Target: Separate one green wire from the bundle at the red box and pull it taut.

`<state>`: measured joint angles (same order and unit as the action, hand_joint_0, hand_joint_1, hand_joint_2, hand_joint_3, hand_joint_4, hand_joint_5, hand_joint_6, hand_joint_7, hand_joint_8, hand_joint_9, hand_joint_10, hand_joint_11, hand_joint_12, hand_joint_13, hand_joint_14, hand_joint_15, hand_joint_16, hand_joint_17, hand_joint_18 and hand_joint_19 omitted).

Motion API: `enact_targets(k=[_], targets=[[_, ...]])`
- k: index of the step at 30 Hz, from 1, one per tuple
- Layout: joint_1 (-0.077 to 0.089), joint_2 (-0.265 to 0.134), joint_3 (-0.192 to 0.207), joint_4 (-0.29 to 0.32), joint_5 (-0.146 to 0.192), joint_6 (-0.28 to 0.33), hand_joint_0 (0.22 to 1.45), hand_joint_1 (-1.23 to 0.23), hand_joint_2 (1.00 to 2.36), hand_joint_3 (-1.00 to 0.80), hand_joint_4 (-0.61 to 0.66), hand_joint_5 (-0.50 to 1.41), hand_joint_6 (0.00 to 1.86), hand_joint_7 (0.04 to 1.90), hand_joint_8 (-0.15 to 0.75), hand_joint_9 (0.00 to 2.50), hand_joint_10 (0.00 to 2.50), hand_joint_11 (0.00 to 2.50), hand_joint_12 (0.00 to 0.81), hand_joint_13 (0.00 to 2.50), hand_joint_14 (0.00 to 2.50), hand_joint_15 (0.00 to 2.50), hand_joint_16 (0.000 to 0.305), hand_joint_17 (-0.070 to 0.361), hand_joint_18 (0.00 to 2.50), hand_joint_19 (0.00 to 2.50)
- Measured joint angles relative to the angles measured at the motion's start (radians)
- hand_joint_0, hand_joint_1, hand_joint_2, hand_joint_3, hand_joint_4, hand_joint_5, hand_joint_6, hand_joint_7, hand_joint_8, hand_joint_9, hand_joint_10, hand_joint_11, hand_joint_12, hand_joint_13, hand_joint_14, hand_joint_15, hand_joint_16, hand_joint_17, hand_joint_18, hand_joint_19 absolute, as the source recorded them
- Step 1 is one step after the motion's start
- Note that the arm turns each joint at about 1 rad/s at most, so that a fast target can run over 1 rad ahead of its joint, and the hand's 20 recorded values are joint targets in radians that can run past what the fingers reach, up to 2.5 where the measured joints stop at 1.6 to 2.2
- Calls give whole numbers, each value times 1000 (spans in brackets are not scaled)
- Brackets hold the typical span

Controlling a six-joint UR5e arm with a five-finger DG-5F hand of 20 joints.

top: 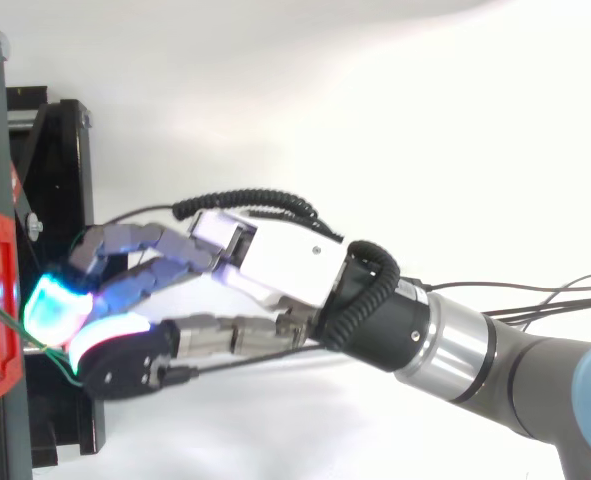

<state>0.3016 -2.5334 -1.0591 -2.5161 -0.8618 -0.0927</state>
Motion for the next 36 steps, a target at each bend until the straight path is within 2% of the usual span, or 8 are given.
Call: enact_targets(k=[5, 8, 11, 17, 25, 36], targets=[[-4, 0, -25, 10, 87, -3, 457, -484, 1000, -500, 154, -215, 502, 830, 283, 570, 9, 319, 439, 683, 10, 262, 60, 135, 541, 300], [-7, -1, -40, 44, 114, -13, 454, -477, 1000, -500, 150, -220, 502, 823, 293, 572, 7, 268, 447, 674, 9, 238, 60, 136, 533, 279], [-9, -1, -52, 86, 125, -38, 450, -471, 1000, -500, 135, -233, 502, 812, 304, 570, 6, 231, 455, 670, 8, 218, 61, 138, 529, 262], [-8, -1, -73, 183, 128, -130, 425, -417, 1000, -500, 129, -265, 502, 745, 382, 641, 3, 111, 509, 728, 6, 160, 66, 149, 556, 200], [3, -1, -74, 244, 117, -202, 407, -374, 1000, -500, 144, -276, 501, 724, 401, 751, 4, 145, 514, 880, 5, 135, 68, 152, 668, 191], [20, -1, -74, 258, 114, -215, 409, -416, 1000, -500, 141, -275, 502, 720, 362, 796, 8, 268, 500, 1012, 5, 124, 63, 142, 710, 161]])
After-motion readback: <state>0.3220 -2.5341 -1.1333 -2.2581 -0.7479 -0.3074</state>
